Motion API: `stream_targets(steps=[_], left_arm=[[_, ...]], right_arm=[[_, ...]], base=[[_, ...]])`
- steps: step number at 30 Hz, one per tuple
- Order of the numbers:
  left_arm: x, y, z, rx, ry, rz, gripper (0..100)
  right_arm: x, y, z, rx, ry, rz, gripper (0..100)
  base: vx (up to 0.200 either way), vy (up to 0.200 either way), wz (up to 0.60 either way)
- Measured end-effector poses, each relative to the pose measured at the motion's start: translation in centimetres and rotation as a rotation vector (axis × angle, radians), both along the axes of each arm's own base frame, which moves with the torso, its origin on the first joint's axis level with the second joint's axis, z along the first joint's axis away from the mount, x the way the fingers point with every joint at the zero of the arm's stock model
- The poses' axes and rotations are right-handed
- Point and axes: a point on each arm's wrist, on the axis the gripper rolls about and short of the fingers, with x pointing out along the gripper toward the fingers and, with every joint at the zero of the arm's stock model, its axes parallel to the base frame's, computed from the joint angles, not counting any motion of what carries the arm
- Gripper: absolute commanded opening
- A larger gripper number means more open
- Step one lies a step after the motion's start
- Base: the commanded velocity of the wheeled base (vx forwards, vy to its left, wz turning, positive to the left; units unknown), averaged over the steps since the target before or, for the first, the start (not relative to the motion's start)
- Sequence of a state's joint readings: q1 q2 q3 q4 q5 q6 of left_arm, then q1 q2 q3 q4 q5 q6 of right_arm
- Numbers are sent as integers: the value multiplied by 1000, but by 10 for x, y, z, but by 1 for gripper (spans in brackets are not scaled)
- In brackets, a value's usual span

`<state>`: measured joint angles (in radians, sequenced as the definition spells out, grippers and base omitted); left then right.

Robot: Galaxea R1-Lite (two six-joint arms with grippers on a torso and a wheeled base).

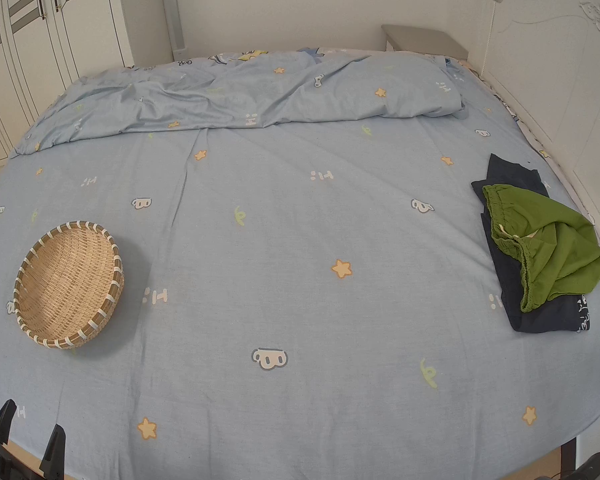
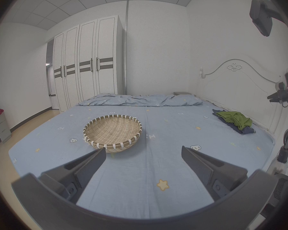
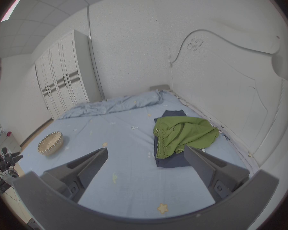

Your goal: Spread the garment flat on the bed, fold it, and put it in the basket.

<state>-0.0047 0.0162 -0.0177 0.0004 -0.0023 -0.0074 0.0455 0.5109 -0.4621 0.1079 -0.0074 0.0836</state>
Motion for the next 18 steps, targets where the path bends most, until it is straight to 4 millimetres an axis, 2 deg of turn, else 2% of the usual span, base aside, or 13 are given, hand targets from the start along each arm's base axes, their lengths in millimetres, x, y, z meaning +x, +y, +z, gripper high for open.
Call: stream_targets(steps=[3,11,18], left_arm=[[0,0,0,0,0,1,100],[0,0,0,0,0,1,100],[0,0,0,0,0,0,100]], right_arm=[[24,1,11,-36,73,-17,100],[113,4,30,-150,239,-87,100],[207,10,31,-241,375,-116,100]], base=[[0,0,0],[0,0,0],[0,0,0]])
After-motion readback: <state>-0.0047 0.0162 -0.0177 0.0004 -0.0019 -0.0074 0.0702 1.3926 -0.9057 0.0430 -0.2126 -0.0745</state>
